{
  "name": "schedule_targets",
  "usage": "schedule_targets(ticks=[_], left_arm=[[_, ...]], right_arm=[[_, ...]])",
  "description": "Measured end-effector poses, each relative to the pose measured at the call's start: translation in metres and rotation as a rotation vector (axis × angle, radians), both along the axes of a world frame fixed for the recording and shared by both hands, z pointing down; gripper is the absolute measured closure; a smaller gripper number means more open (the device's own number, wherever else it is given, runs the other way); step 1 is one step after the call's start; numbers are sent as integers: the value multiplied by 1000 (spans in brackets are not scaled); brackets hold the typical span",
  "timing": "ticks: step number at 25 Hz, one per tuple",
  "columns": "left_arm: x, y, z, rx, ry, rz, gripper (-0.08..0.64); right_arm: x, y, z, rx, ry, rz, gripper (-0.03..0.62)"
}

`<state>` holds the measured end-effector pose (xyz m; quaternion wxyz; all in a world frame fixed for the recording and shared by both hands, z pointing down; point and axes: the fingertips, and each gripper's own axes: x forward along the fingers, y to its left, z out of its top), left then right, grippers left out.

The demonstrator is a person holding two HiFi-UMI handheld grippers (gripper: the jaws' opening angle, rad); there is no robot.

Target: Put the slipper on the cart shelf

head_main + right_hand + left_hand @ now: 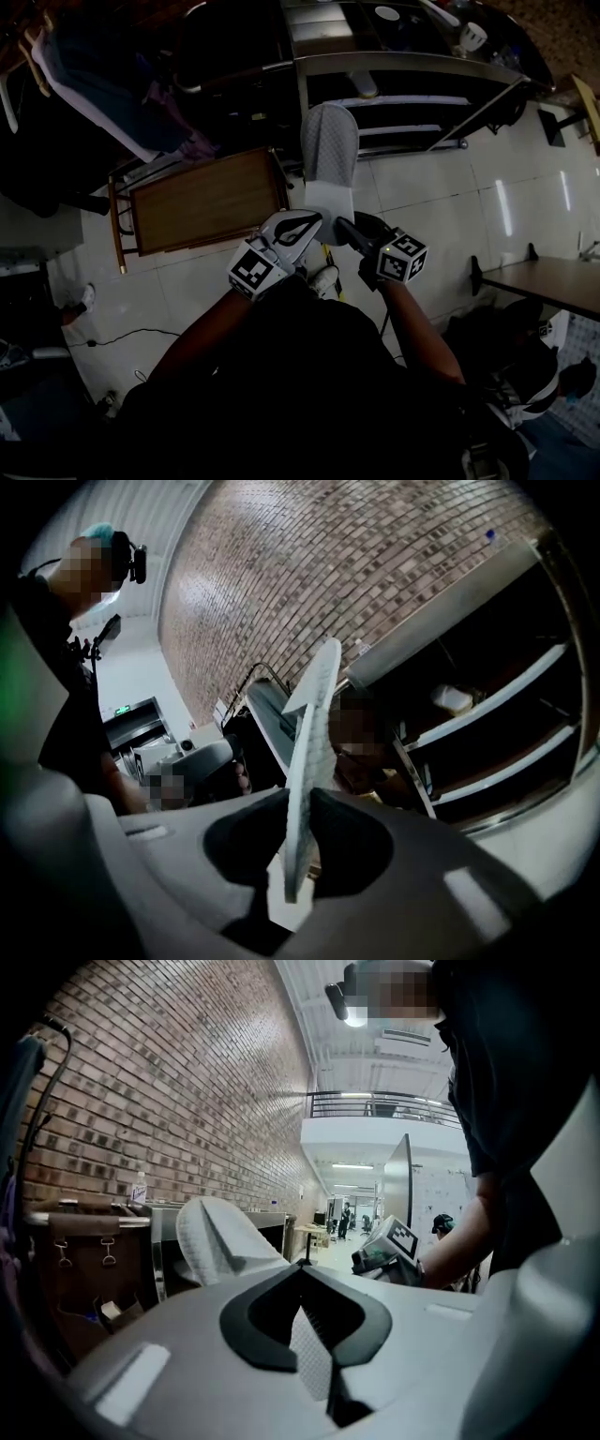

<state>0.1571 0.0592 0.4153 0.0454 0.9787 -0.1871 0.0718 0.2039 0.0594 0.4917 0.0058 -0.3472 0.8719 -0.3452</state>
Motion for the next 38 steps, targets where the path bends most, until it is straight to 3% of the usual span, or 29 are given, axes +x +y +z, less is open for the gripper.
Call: schedule_targets(ticks=[11,20,32,38], left_arm=[[49,-79,11,46,20,79,558],[52,-122,24,30,45,110,560],[74,-180,34,-6,26,-14,558],[100,-213,46,-13,4,-61,560]], right_arm=[[15,-63,40,-223,-70,55,529],[24,-100,71,-355,-63,48,529],[60,-183,94,-397,-78,-15,529],[74,-242,118,-355,-35,-50,528]])
